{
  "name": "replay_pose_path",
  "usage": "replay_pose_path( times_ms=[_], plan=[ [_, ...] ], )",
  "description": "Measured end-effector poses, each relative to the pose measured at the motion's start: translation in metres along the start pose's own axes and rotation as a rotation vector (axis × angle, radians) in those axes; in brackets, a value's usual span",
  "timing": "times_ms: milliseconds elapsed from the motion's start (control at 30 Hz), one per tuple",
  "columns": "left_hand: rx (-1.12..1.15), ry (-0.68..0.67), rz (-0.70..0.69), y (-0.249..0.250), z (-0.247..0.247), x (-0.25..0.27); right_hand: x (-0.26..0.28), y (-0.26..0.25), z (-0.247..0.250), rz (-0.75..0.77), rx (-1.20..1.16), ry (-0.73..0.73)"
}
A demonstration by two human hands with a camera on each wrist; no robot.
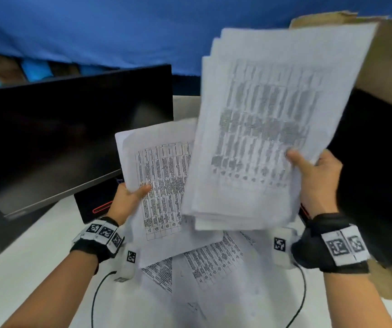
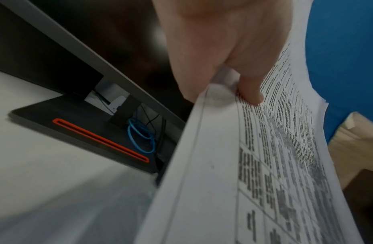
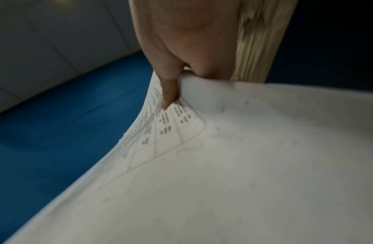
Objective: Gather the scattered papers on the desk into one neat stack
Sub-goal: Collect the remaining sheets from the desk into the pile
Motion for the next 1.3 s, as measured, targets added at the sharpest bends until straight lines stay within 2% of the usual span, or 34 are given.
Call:
replay_pose_path(
  times_ms=[200,267,400,533,633,800,1000,1100,1167,1233,1300],
  plan=[
    [-0.019,-0.100,-0.051,0.020,-0.022,-0.008,0.027,0.066,-0.059,-0.418,-0.047,-0.395],
    [0.030,-0.075,-0.072,0.032,-0.030,-0.005,0.033,0.076,-0.071,-0.480,-0.125,-0.454],
    [0.287,-0.043,-0.114,0.037,-0.038,-0.003,0.038,0.074,-0.082,-0.443,-0.132,-0.397],
    [0.171,-0.047,-0.192,0.038,-0.030,-0.001,0.037,0.061,-0.085,-0.303,-0.103,-0.420],
    [0.158,-0.129,-0.259,0.039,-0.022,0.000,0.032,0.056,-0.084,-0.231,-0.128,-0.476],
    [0.095,-0.217,-0.267,0.035,-0.021,0.007,0.034,0.064,-0.088,-0.262,-0.116,-0.566],
    [0.045,-0.192,-0.305,0.053,-0.018,0.011,0.026,0.051,-0.089,-0.214,-0.143,-0.540],
    [0.067,-0.203,-0.290,0.049,-0.013,0.015,0.030,0.058,-0.091,-0.255,-0.134,-0.600],
    [0.063,-0.185,-0.217,0.025,-0.015,0.016,0.041,0.073,-0.095,-0.340,-0.082,-0.637],
    [-0.003,-0.213,-0.124,0.000,-0.021,0.020,0.050,0.085,-0.098,-0.395,-0.103,-0.567],
    [-0.071,-0.258,-0.076,-0.015,-0.026,0.025,0.050,0.086,-0.102,-0.369,-0.101,-0.527]
  ],
)
Point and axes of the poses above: each hand's wrist, its own x-axis away from the middle knuckle, its own z-axis out of the back of the hand, y = z × x, the point moved 1 cm from there along -x, towards the middle knuckle, and after that the axes turned 9 degrees about -y, right-handed, at the moved point
